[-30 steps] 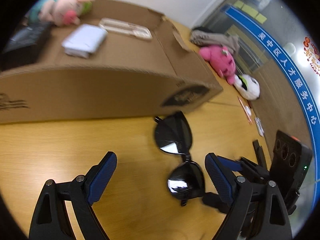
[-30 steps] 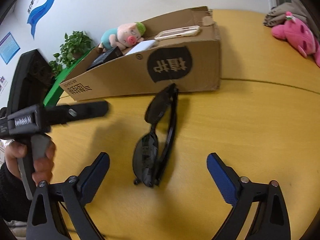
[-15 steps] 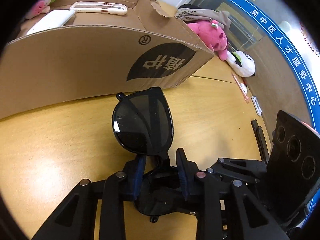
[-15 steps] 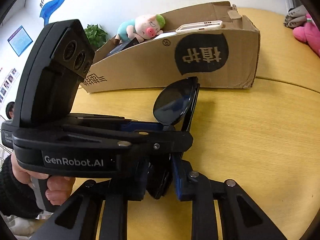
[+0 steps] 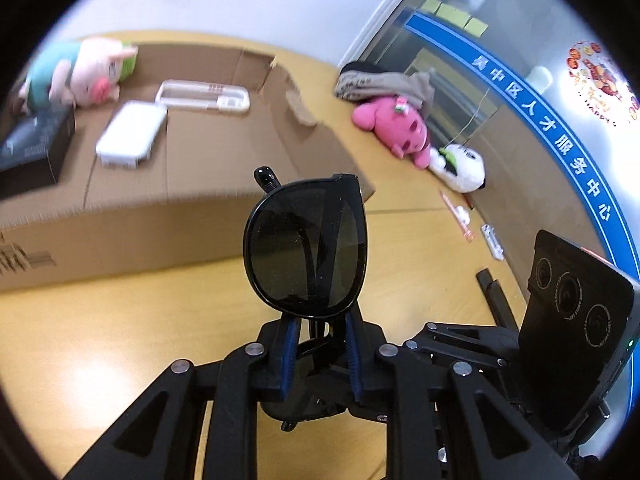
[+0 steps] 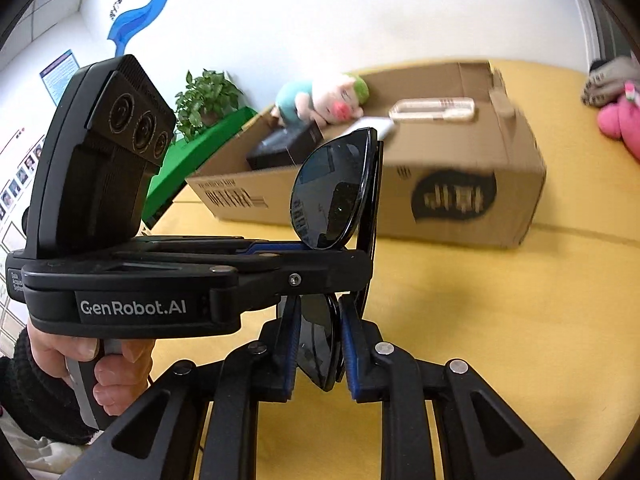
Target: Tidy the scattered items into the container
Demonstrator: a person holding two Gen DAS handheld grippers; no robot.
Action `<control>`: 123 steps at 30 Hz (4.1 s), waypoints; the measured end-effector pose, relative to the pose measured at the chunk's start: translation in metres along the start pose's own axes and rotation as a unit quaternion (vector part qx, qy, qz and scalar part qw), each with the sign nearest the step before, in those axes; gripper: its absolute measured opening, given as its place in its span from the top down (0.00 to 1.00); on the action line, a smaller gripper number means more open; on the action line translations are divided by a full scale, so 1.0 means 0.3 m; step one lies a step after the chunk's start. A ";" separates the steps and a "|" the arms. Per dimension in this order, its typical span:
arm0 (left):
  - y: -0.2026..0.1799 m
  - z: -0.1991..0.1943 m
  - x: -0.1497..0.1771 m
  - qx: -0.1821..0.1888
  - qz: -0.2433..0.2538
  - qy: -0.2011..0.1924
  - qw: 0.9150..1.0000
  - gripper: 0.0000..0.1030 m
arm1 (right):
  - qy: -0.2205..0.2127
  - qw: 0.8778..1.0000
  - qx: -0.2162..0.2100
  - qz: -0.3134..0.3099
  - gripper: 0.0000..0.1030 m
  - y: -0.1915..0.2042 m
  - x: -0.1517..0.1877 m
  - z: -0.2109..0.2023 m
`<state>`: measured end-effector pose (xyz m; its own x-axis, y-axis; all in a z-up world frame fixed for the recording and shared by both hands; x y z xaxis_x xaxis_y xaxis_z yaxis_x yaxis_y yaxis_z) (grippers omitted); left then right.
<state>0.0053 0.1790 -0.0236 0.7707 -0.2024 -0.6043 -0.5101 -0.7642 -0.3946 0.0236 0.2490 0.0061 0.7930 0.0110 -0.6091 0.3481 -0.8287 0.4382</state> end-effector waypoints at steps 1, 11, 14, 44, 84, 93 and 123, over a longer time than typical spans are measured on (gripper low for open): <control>-0.004 -0.007 -0.015 0.001 0.002 -0.004 1.000 0.81 | -0.003 1.000 0.001 -0.005 0.81 0.009 -0.017 -0.011; 0.029 -0.052 -0.241 0.013 0.021 -0.032 0.999 0.81 | -0.023 0.999 0.000 -0.030 0.82 0.026 -0.252 -0.025; 0.055 -0.033 -0.319 0.012 0.023 -0.031 0.999 0.81 | -0.022 0.999 -0.001 -0.032 0.83 0.006 -0.339 -0.004; 0.417 0.559 -0.468 0.062 -0.153 0.130 0.978 0.80 | 0.161 0.983 0.073 0.049 0.83 -0.465 -0.589 0.444; 0.493 -0.485 -0.100 -0.304 0.014 -0.175 0.936 0.01 | -0.061 0.984 0.164 -0.016 0.01 -0.027 -0.348 0.116; 0.584 -0.380 -0.062 -0.318 0.020 -0.167 0.933 0.01 | -0.083 0.980 0.182 -0.020 0.01 -0.057 -0.348 0.151; 0.670 -0.287 -0.049 -0.364 0.056 -0.220 0.903 0.00 | -0.227 0.950 0.209 -0.053 0.00 -0.102 -0.340 0.244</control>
<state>-0.0758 -0.0244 -0.0344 0.4227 -0.1623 -0.8916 -0.0658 -0.9867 0.1484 -0.1047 0.2321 0.0065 0.4344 -0.0564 -0.8989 0.1104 -0.9872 0.1153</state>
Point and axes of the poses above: each gripper's, at about its wrist camera, not at the fingertips, and z roughly the way its jaws point, y to its left, x to its underside, the point moved 8 cm from there along z, roughly the way its jaws point, and after that the axes turned 7 degrees about z, right-handed, at the moved point
